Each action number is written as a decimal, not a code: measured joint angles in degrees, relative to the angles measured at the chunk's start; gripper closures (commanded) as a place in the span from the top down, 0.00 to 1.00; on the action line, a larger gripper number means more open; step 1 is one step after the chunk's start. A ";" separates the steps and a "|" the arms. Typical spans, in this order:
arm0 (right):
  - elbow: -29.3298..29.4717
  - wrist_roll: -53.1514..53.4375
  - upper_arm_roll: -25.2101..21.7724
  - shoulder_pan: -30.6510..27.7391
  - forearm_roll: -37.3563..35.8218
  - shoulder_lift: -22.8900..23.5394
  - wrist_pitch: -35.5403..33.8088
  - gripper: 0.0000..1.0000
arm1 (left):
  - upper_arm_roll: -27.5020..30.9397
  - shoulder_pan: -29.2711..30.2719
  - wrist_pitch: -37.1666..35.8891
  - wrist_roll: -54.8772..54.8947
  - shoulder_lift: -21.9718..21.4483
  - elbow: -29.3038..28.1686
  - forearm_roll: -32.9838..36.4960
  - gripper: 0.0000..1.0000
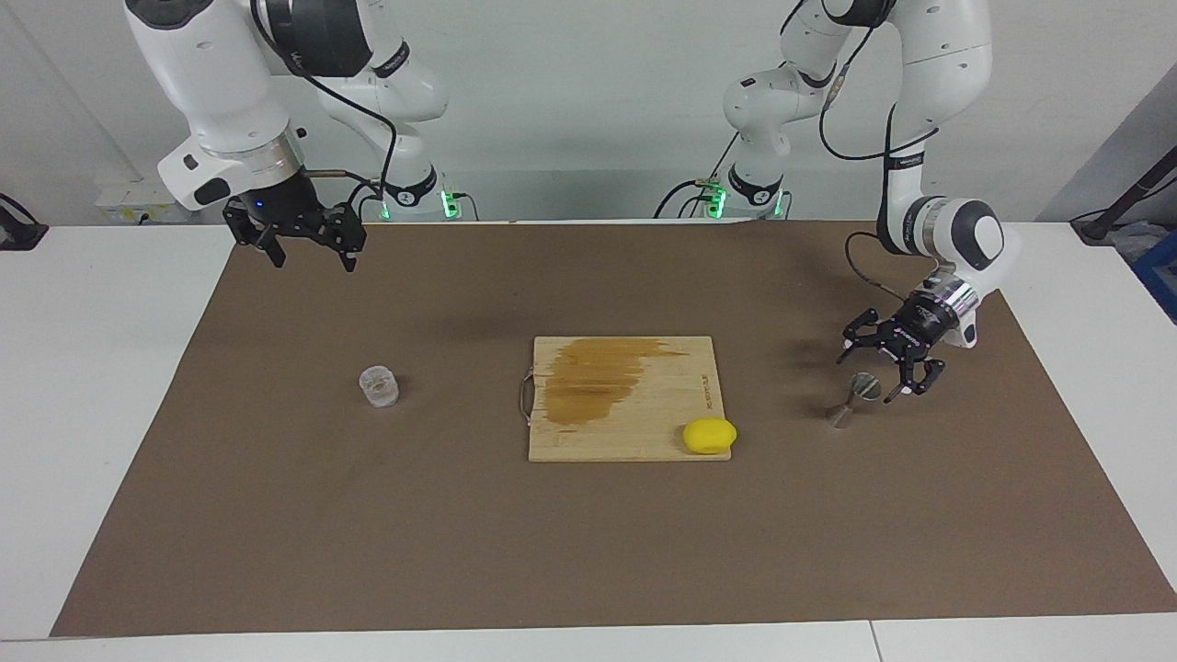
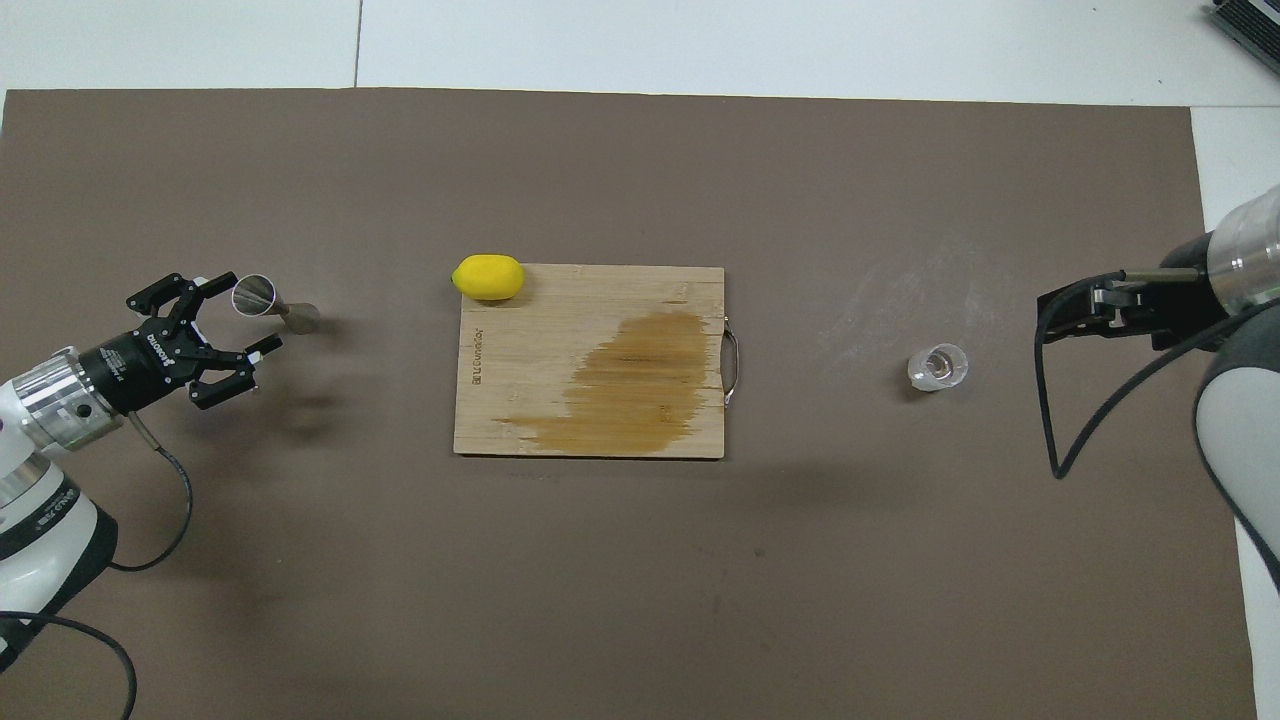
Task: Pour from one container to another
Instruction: 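Reach the left gripper to the small metal cup and grasp it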
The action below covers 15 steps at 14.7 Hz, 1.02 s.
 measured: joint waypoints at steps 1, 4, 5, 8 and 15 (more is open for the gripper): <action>-0.01 0.00 0.00 0.00 0.00 -0.01 0.00 0.99 | 0.01 -0.12 0.20 0.01 0.00 0.00 -0.03 0.92; -0.05 0.00 0.00 0.00 0.00 -0.04 0.00 0.99 | 0.02 -0.16 0.56 0.16 0.00 -0.01 -1.33 0.90; -0.06 0.00 0.00 0.00 0.00 -0.04 0.00 0.99 | 0.02 -0.17 0.67 0.23 0.00 -0.01 -1.77 0.90; -0.08 0.00 0.00 0.00 0.00 -0.05 0.00 0.99 | 0.02 -0.18 0.91 0.30 0.00 -0.01 -2.13 0.85; -0.11 0.00 0.00 0.00 0.00 -0.06 0.00 0.99 | 0.01 -0.29 1.76 0.43 0.00 -0.01 -3.30 0.80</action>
